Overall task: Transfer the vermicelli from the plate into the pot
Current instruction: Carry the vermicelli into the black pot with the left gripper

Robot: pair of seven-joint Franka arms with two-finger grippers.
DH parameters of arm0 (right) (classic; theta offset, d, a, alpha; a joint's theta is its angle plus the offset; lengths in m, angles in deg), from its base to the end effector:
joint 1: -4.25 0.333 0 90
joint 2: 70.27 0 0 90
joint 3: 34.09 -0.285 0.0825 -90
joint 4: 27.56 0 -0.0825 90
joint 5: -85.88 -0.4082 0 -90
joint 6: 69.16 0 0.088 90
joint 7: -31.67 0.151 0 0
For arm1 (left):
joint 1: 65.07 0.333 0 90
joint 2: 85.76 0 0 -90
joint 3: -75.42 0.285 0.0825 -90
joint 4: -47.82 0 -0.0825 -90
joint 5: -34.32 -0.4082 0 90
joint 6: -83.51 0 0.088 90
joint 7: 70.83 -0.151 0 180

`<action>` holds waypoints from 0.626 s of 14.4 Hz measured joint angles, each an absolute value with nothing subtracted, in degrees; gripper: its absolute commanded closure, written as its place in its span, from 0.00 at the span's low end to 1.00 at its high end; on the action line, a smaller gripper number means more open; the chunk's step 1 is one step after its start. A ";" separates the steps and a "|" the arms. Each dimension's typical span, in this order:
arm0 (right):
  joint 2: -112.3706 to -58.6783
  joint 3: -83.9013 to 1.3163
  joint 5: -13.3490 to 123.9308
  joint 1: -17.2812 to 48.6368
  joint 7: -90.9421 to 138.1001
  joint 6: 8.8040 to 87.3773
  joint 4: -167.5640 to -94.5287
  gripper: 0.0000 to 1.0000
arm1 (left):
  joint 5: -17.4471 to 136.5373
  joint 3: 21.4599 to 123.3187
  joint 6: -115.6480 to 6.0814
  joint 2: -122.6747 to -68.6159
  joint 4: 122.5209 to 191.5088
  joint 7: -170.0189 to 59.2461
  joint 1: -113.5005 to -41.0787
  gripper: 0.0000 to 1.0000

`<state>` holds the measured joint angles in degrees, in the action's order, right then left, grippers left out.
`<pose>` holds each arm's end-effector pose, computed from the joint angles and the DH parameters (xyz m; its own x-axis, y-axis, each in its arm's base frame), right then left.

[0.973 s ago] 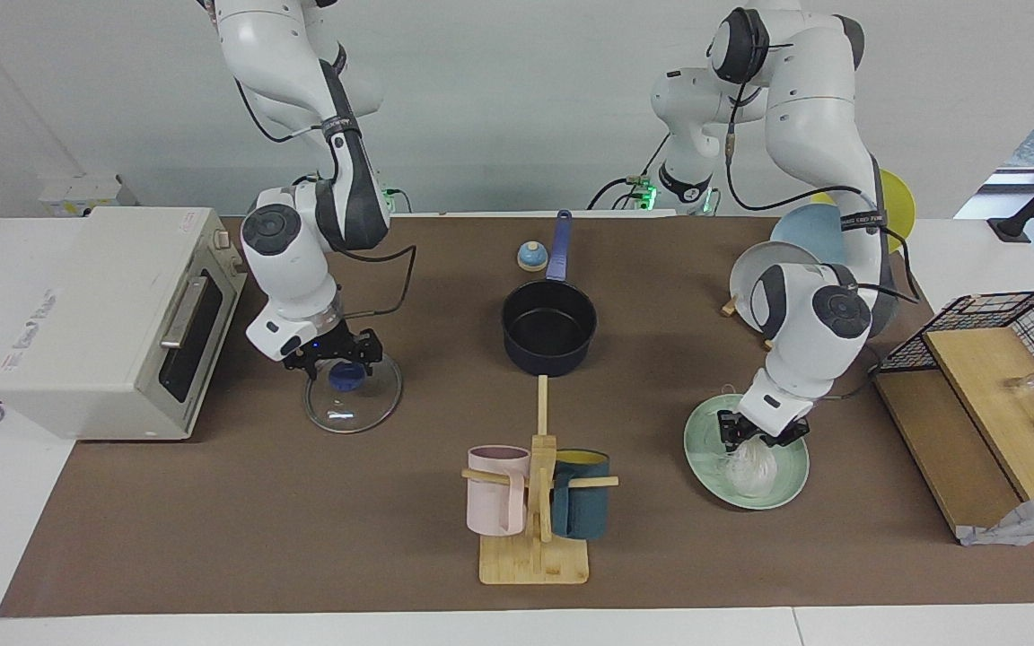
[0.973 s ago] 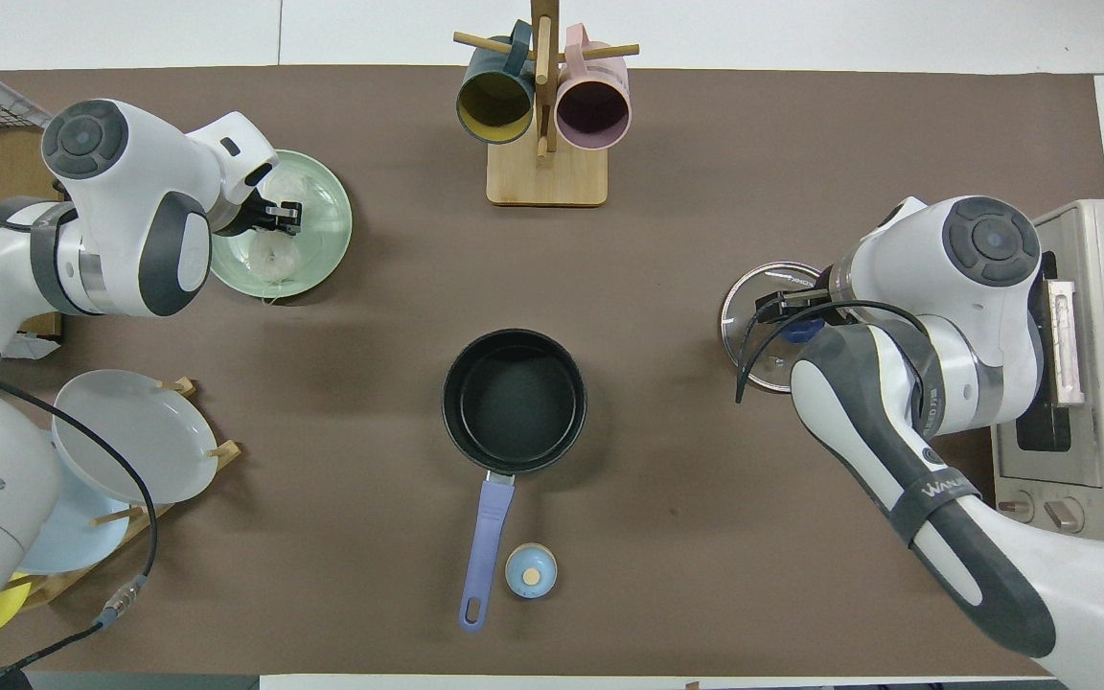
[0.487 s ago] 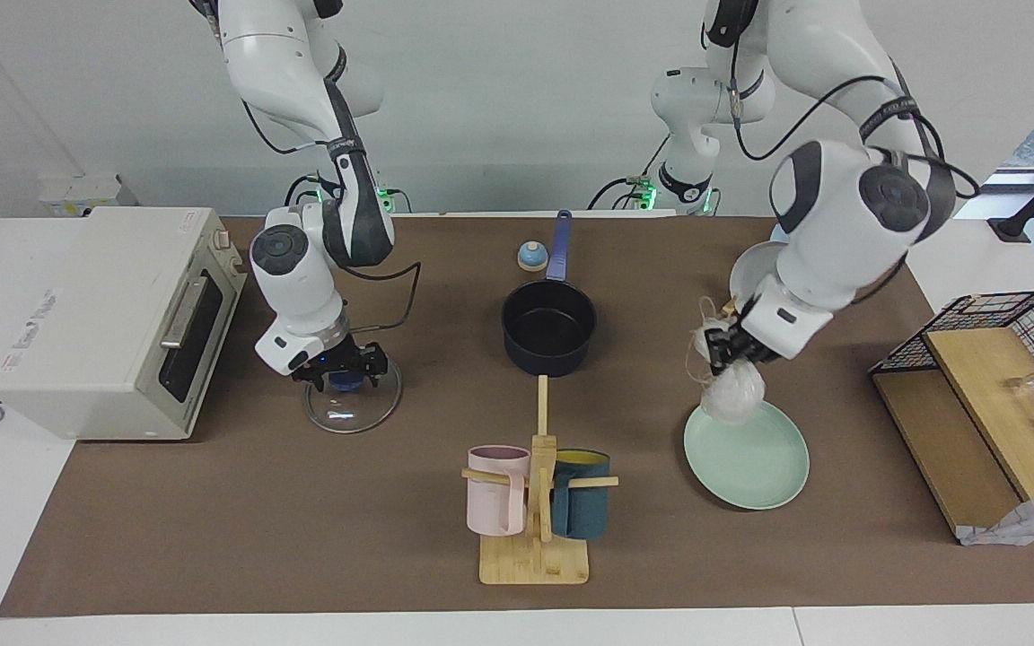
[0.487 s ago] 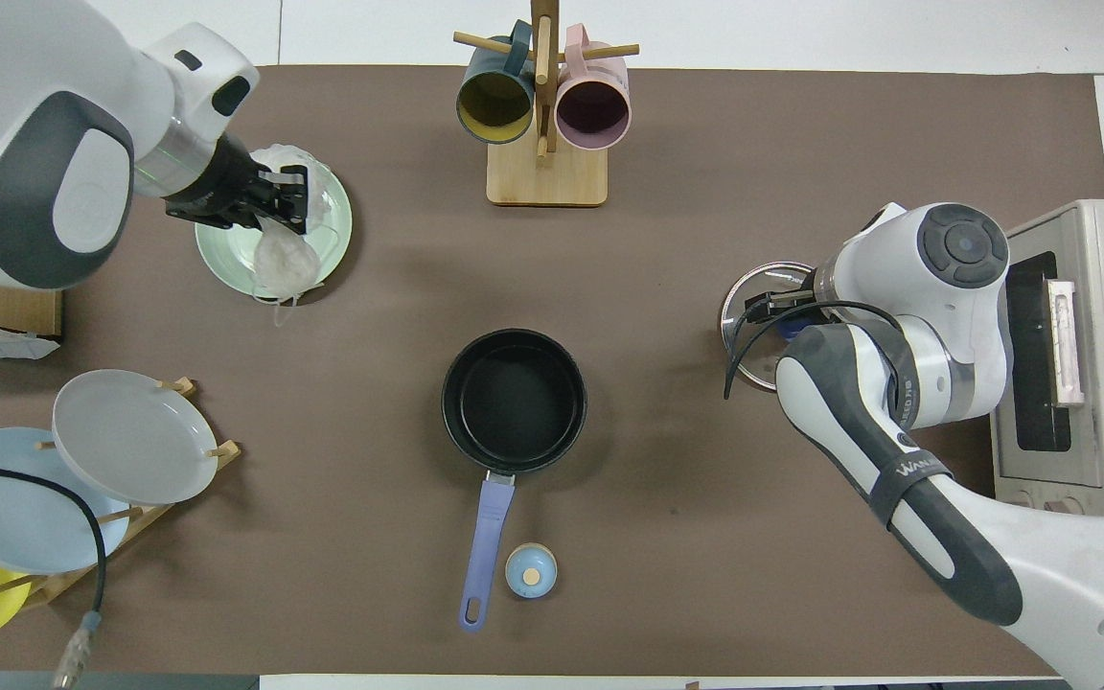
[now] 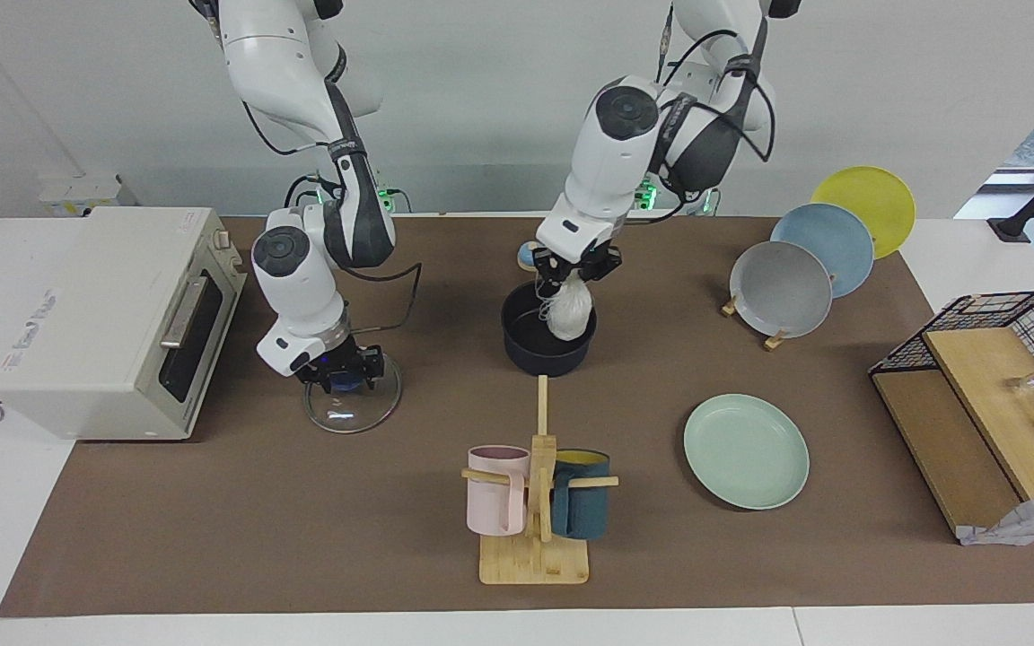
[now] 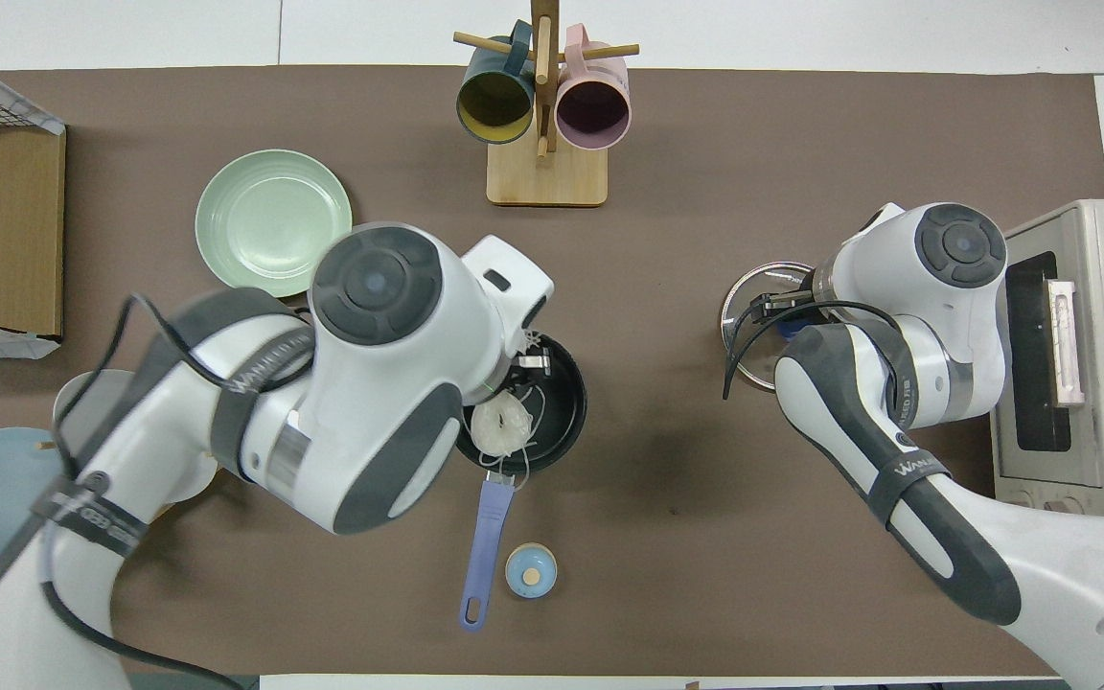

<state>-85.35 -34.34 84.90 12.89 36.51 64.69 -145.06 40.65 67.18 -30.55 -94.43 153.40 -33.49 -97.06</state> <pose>0.5942 0.0938 0.2223 0.9981 0.0586 0.0208 0.0589 -0.9981 -0.0155 0.4658 -0.4067 0.3603 0.9969 -0.0073 -0.0780 0.0001 -0.9956 0.0940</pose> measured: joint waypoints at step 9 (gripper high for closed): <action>-85.35 -34.34 84.90 12.90 34.37 64.36 -144.96 0.41 | 40.75 68.71 -47.78 -98.74 164.05 -34.65 -98.32 0.01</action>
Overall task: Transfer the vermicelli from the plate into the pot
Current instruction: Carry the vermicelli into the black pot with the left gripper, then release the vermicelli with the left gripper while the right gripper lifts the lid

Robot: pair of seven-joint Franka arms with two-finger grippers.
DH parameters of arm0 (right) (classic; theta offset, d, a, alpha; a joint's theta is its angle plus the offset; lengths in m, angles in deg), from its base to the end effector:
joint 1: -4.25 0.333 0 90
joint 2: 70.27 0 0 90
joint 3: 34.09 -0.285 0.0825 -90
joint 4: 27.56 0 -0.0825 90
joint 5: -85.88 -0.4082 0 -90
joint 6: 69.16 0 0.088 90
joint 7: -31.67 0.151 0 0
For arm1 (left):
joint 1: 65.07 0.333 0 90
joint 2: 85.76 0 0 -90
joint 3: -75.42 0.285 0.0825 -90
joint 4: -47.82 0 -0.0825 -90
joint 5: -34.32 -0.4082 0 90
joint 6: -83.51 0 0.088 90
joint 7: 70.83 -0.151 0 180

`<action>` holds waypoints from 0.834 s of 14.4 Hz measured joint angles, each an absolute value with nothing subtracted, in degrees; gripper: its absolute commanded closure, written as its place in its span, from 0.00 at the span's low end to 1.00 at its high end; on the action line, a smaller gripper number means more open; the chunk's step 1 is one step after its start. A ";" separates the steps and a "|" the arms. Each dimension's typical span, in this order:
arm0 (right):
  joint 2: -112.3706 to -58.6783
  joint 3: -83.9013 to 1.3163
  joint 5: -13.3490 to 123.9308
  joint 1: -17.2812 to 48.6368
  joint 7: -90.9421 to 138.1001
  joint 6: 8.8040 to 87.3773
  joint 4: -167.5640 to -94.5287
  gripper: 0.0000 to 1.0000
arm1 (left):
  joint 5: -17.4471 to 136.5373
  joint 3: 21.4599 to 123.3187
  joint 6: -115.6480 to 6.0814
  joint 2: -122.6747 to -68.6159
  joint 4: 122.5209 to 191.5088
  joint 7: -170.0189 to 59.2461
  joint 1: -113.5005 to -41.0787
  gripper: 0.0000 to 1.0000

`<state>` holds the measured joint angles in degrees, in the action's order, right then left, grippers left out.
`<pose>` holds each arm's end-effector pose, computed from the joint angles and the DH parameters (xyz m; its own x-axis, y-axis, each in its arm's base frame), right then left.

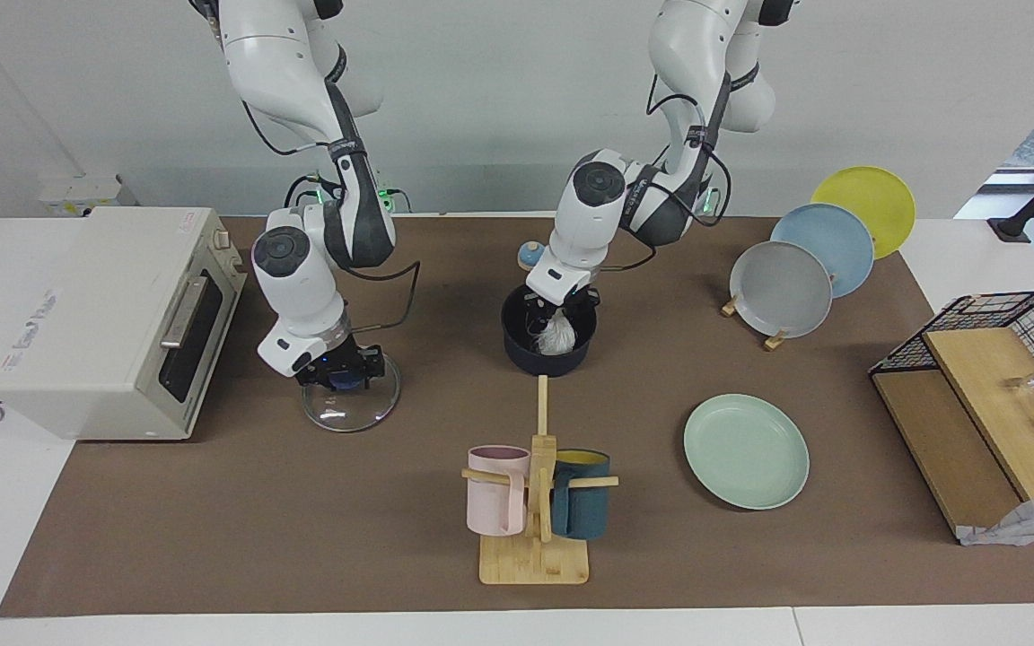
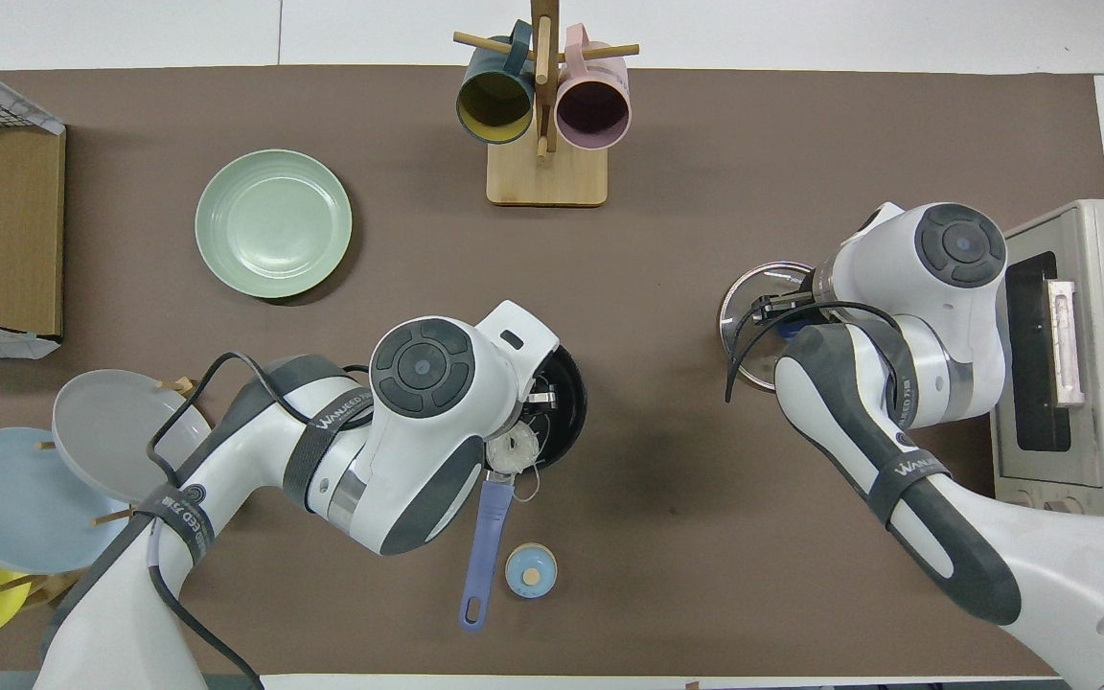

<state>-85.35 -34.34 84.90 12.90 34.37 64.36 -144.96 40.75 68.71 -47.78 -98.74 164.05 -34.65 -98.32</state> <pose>0.5939 0.0939 0.2225 0.9952 0.0961 0.0174 0.0964 -0.9952 -0.0146 0.4608 -0.3946 0.2517 0.9992 0.0078 -0.0403 0.0122 -0.9938 0.1104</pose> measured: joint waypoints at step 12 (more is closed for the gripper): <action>-83.57 -39.69 80.95 13.38 37.62 52.08 -134.92 0.41 | 39.27 71.71 -12.53 -84.88 144.03 -57.71 -76.54 0.00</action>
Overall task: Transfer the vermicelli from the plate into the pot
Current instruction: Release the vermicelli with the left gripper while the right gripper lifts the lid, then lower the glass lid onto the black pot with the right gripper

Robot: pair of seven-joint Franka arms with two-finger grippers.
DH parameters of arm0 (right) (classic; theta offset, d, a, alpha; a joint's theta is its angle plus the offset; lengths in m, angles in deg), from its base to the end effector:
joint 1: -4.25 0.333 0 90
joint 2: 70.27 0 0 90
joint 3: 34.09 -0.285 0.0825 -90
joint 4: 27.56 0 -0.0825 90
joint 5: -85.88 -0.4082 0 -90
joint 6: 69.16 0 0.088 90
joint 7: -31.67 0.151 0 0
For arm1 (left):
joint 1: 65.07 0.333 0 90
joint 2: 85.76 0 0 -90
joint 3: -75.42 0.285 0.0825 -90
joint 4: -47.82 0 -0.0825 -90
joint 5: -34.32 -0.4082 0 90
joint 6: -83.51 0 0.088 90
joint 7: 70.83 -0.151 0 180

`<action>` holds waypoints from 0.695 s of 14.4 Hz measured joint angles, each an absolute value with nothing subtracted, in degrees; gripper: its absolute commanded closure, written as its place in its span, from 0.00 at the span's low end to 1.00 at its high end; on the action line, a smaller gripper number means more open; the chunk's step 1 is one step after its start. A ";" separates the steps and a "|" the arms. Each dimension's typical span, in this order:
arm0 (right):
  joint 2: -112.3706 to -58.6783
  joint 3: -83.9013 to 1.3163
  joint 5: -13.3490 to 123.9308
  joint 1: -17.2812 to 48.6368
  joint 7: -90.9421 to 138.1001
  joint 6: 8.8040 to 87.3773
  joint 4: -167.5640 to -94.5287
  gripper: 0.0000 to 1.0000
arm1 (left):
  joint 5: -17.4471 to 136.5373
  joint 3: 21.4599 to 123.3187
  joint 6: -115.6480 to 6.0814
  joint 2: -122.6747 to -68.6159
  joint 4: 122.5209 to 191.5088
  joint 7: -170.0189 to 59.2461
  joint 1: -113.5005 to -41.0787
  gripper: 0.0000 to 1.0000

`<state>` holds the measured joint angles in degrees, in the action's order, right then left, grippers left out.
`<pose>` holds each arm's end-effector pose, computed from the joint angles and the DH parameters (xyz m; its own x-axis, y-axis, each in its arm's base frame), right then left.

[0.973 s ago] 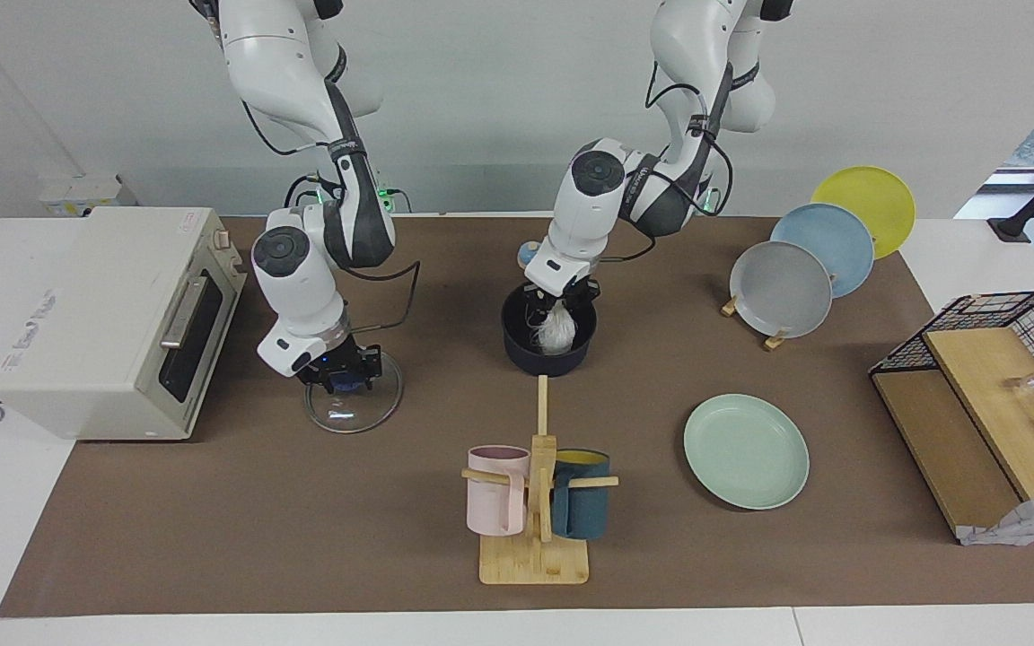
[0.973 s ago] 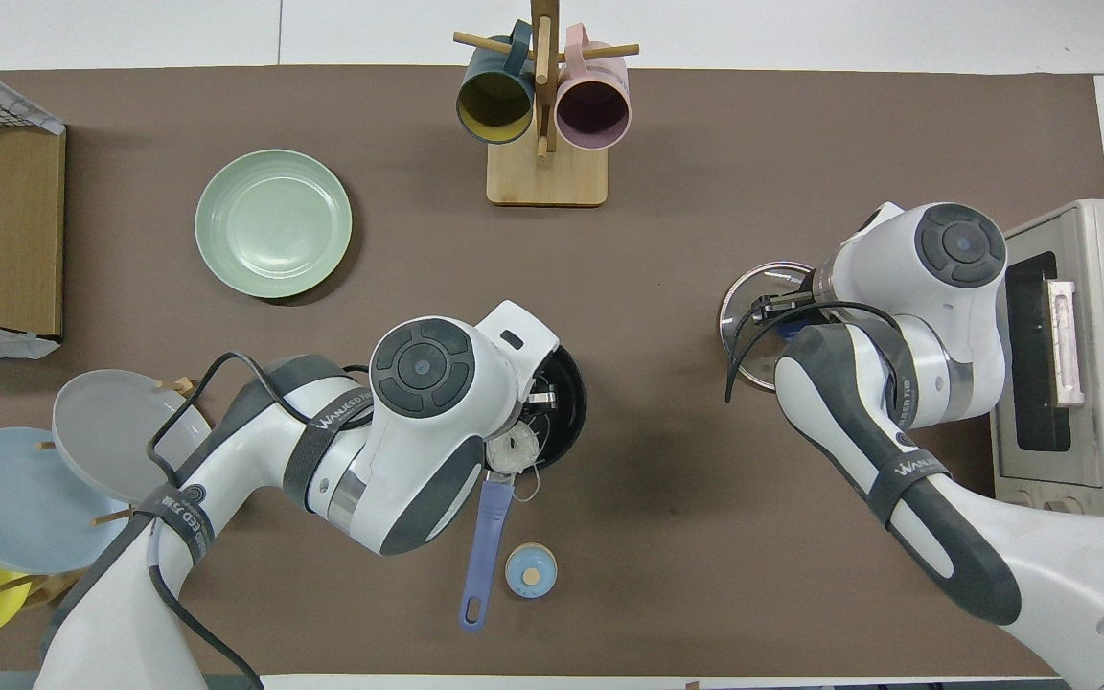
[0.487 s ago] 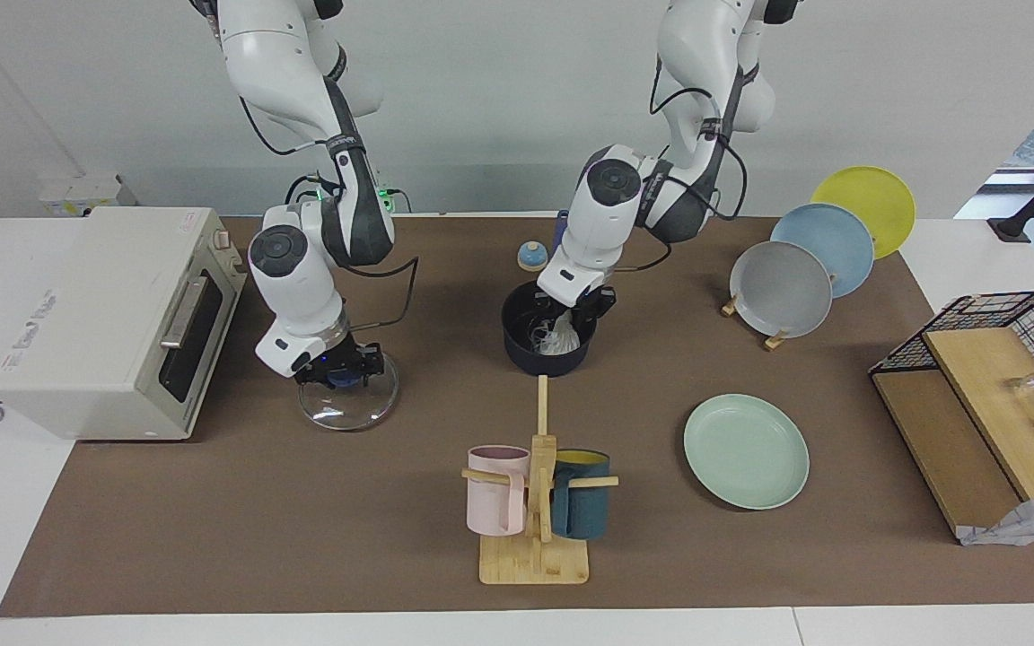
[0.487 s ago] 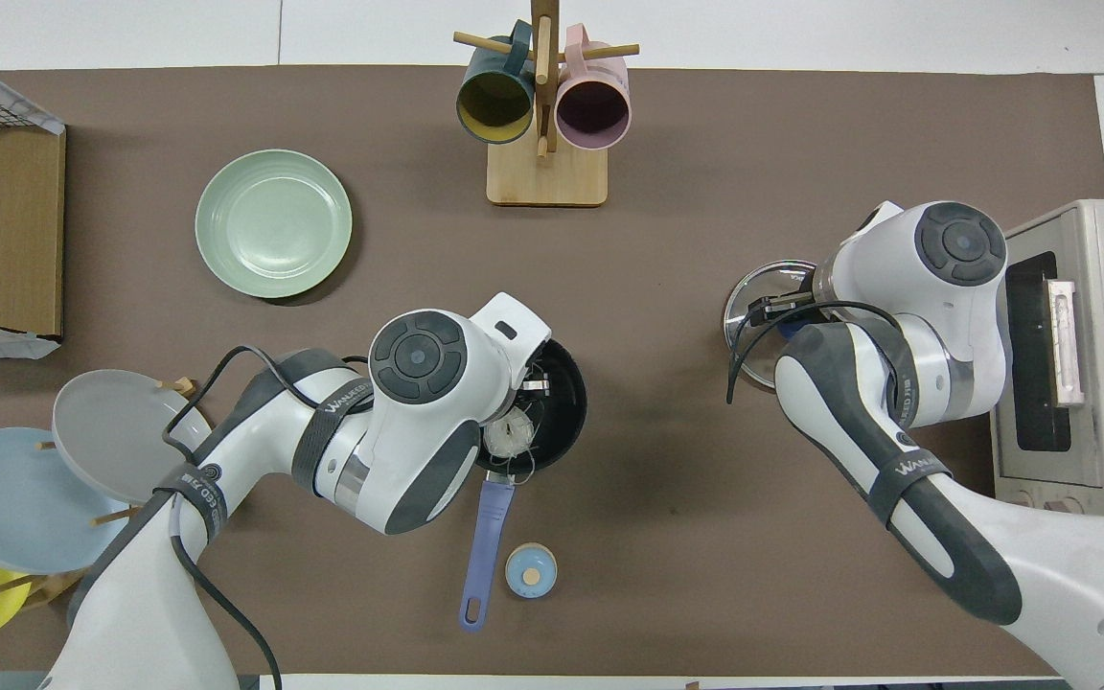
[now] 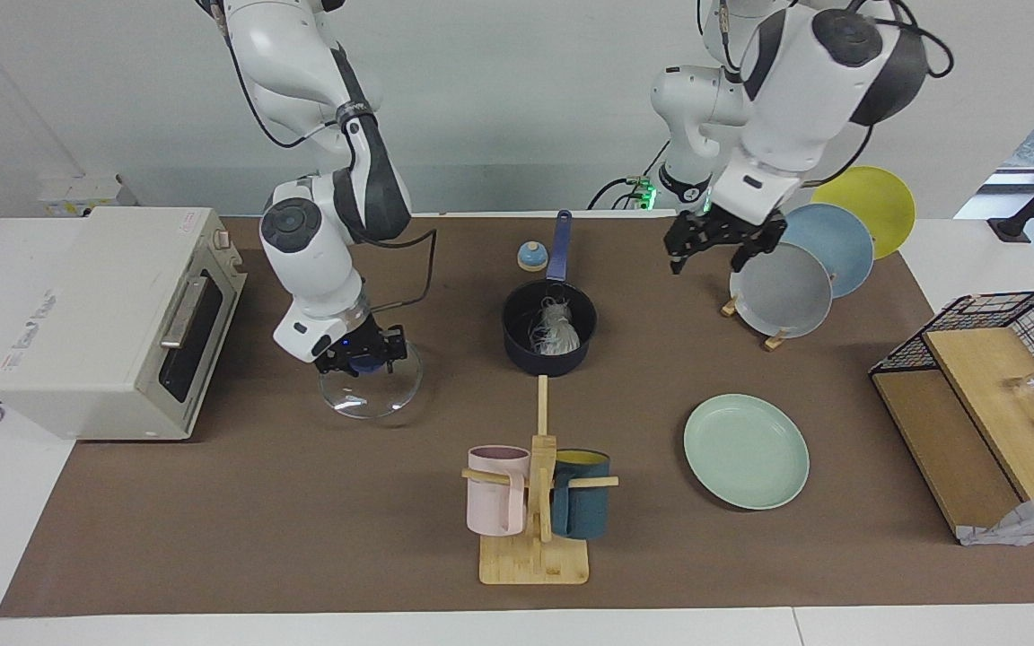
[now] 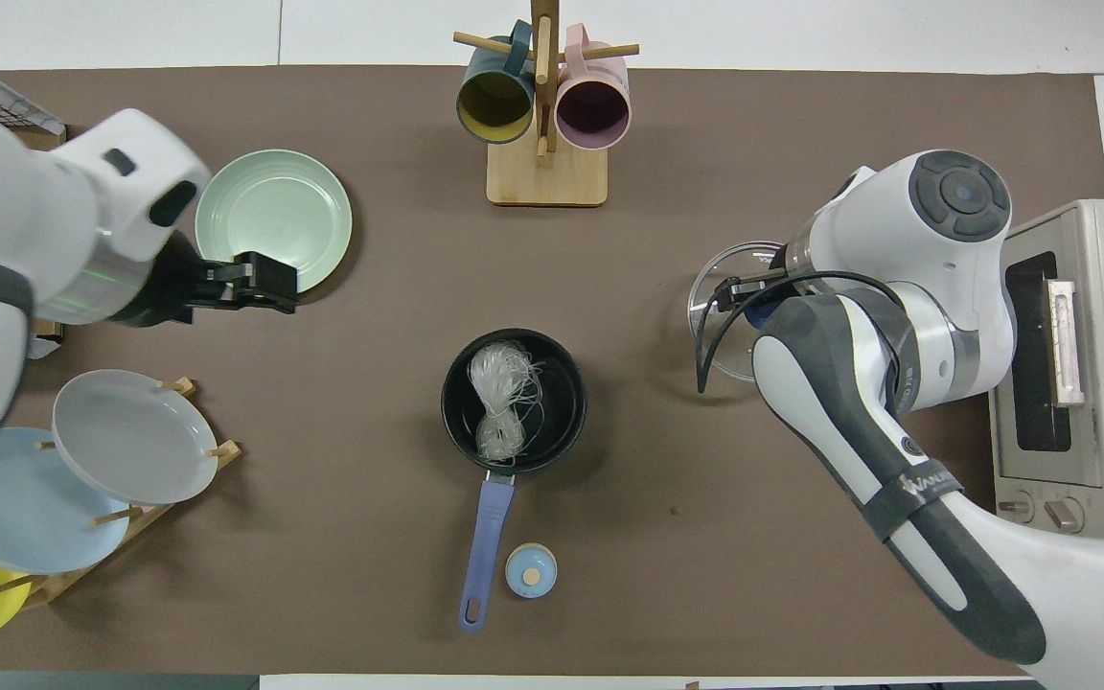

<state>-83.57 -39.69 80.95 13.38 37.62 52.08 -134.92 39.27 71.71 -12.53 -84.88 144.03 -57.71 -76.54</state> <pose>0.6066 0.1658 0.3052 0.9944 0.1061 -0.0015 0.1055 -0.9897 -0.0967 0.5586 -0.1643 0.5141 0.9996 -0.0277 -0.0076 -0.0270 -0.9960 0.0854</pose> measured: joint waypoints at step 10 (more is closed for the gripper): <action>-83.55 -41.11 80.39 34.11 73.19 49.71 -129.11 0.41 | 35.94 71.28 -6.85 -83.76 141.66 -67.80 -69.59 0.00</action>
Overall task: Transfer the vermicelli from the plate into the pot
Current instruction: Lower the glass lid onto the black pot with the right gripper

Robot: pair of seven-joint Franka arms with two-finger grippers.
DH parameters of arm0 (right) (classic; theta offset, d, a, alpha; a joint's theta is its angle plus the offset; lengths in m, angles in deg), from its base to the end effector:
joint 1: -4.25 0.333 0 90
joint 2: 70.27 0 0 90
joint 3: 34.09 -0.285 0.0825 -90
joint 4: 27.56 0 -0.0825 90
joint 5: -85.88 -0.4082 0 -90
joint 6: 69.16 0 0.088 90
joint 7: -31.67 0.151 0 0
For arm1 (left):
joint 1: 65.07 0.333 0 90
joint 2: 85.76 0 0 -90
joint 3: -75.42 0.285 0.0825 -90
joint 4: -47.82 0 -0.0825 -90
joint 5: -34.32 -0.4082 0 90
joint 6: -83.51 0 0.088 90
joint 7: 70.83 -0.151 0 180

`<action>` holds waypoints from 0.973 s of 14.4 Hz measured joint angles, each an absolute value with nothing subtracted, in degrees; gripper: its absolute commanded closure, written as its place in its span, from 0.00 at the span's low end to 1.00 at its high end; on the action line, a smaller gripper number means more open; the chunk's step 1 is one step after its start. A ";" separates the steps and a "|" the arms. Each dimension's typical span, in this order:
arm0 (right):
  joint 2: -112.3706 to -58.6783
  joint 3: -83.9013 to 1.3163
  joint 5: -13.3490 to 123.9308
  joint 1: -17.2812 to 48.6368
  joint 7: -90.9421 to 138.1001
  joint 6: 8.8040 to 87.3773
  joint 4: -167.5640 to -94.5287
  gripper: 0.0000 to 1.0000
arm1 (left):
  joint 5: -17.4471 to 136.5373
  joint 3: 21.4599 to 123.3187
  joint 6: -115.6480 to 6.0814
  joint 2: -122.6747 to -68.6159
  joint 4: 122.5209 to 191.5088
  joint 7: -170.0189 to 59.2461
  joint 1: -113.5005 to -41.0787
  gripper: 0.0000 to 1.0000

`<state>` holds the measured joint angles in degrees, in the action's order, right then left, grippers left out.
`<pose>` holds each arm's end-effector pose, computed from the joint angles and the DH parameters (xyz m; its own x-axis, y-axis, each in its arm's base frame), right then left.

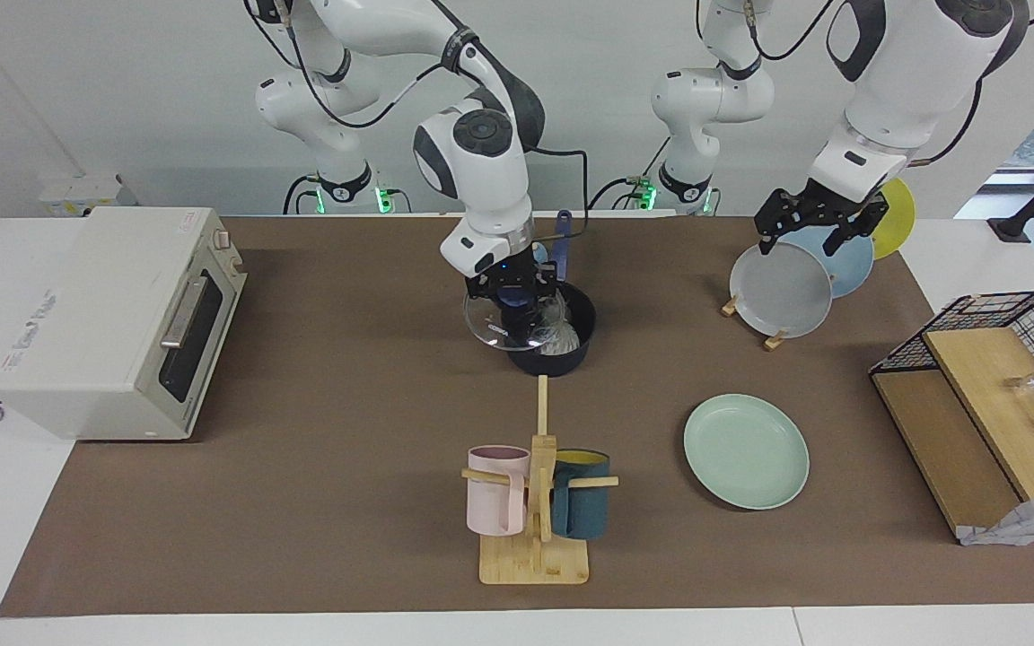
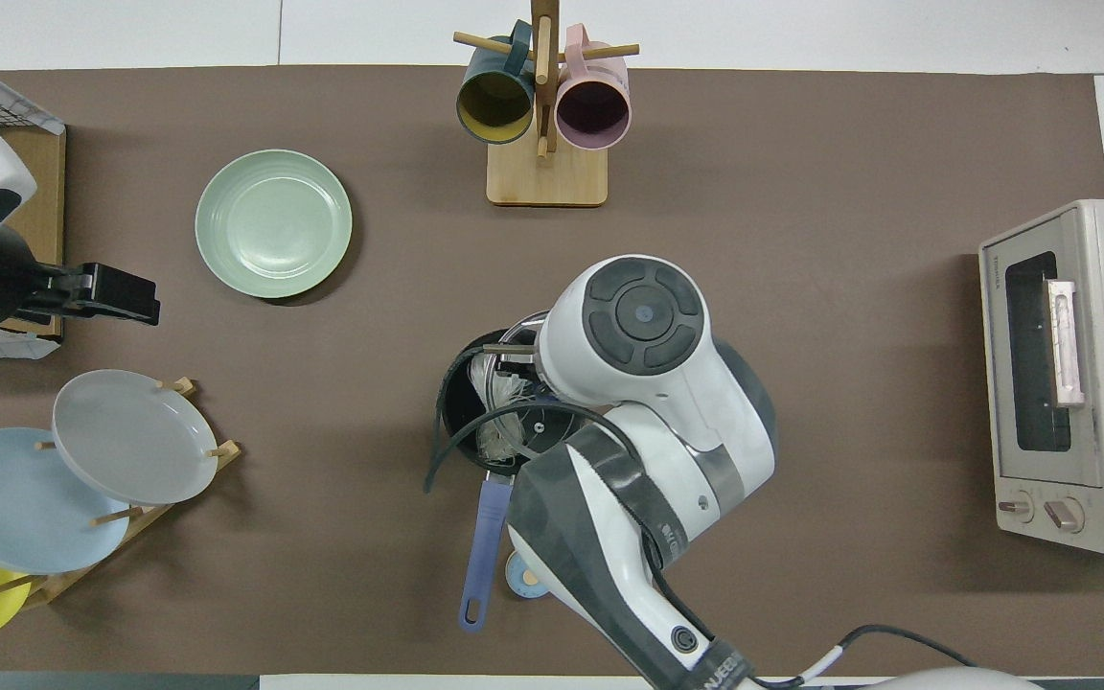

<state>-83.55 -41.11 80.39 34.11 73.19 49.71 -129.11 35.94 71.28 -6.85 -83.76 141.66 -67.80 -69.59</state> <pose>0.5159 0.3945 0.3522 0.9917 -0.1265 -0.0246 -0.1287 -0.9829 -0.1316 0.5601 -0.0901 0.5368 0.9948 -0.0978 -0.0272 -0.0971 -0.9950 0.0243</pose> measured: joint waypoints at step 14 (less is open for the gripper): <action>-86.91 -41.01 80.55 39.28 79.62 56.15 -130.73 0.41 | 35.87 71.73 -5.72 -84.86 140.99 -67.80 -70.66 0.00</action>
<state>-86.91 -41.01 80.55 39.28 79.62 56.15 -130.73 35.87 71.73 -5.72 -84.86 140.99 -67.80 -70.66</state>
